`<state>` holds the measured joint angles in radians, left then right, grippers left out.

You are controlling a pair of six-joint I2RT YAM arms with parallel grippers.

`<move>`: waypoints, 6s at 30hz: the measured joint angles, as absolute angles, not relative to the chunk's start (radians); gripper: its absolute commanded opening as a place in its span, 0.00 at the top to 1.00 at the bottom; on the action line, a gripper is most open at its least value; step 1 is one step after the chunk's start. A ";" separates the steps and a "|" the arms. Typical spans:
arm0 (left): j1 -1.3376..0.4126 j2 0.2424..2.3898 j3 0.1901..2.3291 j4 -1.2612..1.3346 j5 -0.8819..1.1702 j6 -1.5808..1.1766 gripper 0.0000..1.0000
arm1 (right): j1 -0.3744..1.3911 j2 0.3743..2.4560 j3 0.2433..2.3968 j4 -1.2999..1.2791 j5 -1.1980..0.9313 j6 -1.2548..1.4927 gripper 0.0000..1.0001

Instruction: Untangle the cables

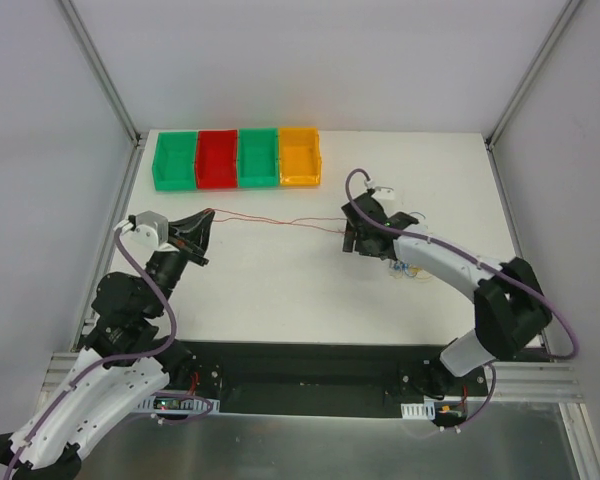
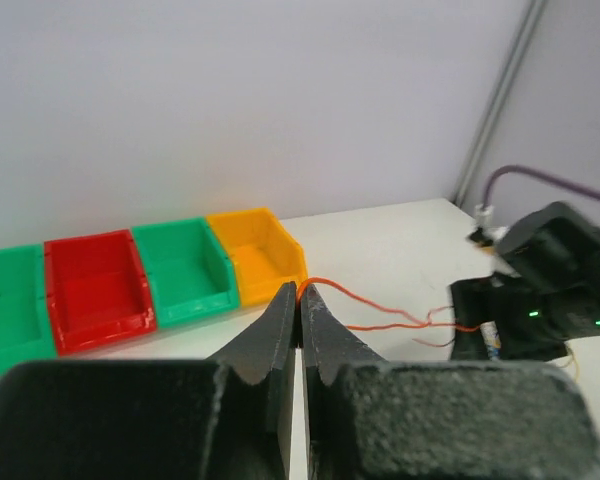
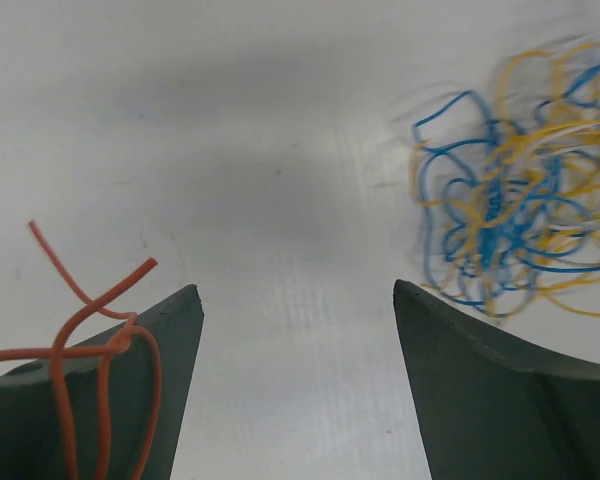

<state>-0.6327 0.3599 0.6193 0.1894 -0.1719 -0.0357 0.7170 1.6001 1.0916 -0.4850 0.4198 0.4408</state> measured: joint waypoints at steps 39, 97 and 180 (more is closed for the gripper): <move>-0.554 0.988 0.806 0.019 0.416 -0.201 1.00 | 0.667 1.024 0.773 -0.127 -0.189 -0.036 0.13; -0.548 0.517 0.665 0.074 -0.237 -0.206 0.07 | 0.633 1.964 1.881 0.274 0.106 -0.165 1.00; -0.548 0.582 0.665 0.062 -0.191 -0.230 0.08 | 0.530 2.669 2.344 -0.037 0.049 0.198 0.50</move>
